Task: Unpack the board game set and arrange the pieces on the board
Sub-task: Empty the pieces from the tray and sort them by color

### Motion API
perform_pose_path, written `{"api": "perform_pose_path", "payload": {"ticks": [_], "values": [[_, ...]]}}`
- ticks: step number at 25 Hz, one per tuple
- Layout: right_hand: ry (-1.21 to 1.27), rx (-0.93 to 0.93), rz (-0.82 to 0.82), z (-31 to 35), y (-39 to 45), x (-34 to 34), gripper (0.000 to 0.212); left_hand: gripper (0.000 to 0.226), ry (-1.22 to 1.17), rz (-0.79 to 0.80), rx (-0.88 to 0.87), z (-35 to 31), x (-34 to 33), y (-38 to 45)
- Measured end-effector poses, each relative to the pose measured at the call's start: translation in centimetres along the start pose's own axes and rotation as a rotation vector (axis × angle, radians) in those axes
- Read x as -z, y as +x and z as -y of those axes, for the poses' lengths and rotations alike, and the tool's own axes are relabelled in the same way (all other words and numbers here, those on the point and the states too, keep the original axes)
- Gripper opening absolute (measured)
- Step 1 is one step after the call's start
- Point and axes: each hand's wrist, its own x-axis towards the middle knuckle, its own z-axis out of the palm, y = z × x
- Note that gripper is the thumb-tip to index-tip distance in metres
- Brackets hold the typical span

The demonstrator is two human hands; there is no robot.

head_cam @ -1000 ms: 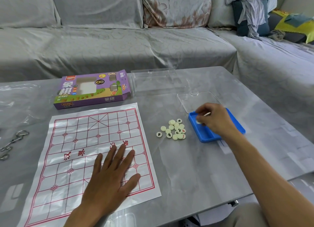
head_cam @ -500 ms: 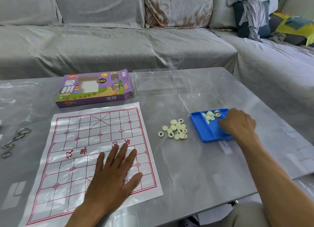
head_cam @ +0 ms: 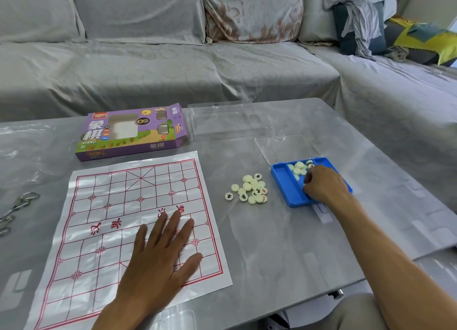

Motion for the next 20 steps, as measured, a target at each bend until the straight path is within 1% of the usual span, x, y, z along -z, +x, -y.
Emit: {"api": "perform_pose_path", "payload": {"ticks": [1, 2, 3, 4, 5, 6, 7, 8, 9, 10, 11, 12, 14, 15, 16, 17, 19, 20], "values": [[-0.006, 0.006, -0.041, 0.1, -0.1, 0.1, 0.003, 0.074, -0.002, -0.001, -0.002, 0.0, -0.1, 0.0], [-0.008, 0.020, -0.105, 0.3, -0.1, 0.3, 0.004, 0.074, 0.001, 0.002, 0.000, 0.1, -0.1, 0.0], [0.012, 0.041, -0.175, 0.6, -0.4, 0.5, 0.010, 0.074, 0.009, 0.004, 0.001, 0.1, -0.2, 0.0], [0.086, 0.079, -0.223, 1.2, -0.8, 0.7, 0.014, 0.073, 0.019, 0.008, 0.002, 0.1, -0.2, 0.1], [0.213, 0.142, -0.217, 2.1, -1.4, 1.0, 0.015, 0.072, 0.025, 0.013, 0.004, 0.0, -0.1, 0.1], [0.354, 0.223, -0.145, 3.4, -2.2, 1.2, 0.013, 0.072, 0.031, 0.017, 0.006, 0.0, -0.1, 0.1], [0.447, 0.302, -0.032, 4.8, -3.1, 1.2, 0.010, 0.073, 0.034, 0.016, 0.006, 0.0, -0.1, 0.1], [0.474, 0.363, 0.087, 6.1, -3.9, 0.8, 0.008, 0.074, 0.032, 0.009, 0.002, 0.1, -0.3, 0.2], [0.459, 0.402, 0.170, 7.1, -4.5, 0.2, 0.008, 0.074, 0.027, 0.004, -0.002, 0.2, -0.4, 0.1], [0.431, 0.423, 0.192, 7.6, -4.7, -0.5, 0.008, 0.074, 0.025, -0.004, -0.002, 0.2, -0.4, 0.1], [0.418, 0.426, 0.157, 7.7, -4.4, -0.9, 0.009, 0.074, 0.026, -0.011, 0.000, 0.2, -0.4, 0.1], [0.429, 0.408, 0.070, 7.5, -3.9, -1.0, 0.011, 0.073, 0.027, -0.005, 0.003, 0.1, -0.3, 0.1], [0.425, 0.303, -0.158, 6.1, -2.5, -0.7, 0.017, 0.072, 0.027, 0.029, 0.008, 0.0, -0.1, 0.1], [0.380, 0.242, -0.232, 5.0, -1.8, -0.6, 0.021, 0.072, 0.024, 0.037, 0.008, 0.0, 0.0, 0.1], [0.324, 0.196, -0.246, 3.9, -1.1, -0.6, 0.025, 0.073, 0.023, 0.039, 0.006, 0.0, 0.0, 0.1], [0.279, 0.180, -0.207, 2.8, -0.6, -0.7, 0.028, 0.074, 0.022, 0.032, 0.004, 0.0, -0.1, 0.1], [0.279, 0.221, -0.117, 1.3, 0.1, -1.0, 0.028, 0.077, 0.011, 0.007, 0.004, 0.1, -0.2, 0.1], [0.309, 0.241, -0.101, 0.9, 0.2, -1.0, 0.026, 0.079, 0.004, -0.004, 0.005, 0.0, -0.1, 0.1]]}}
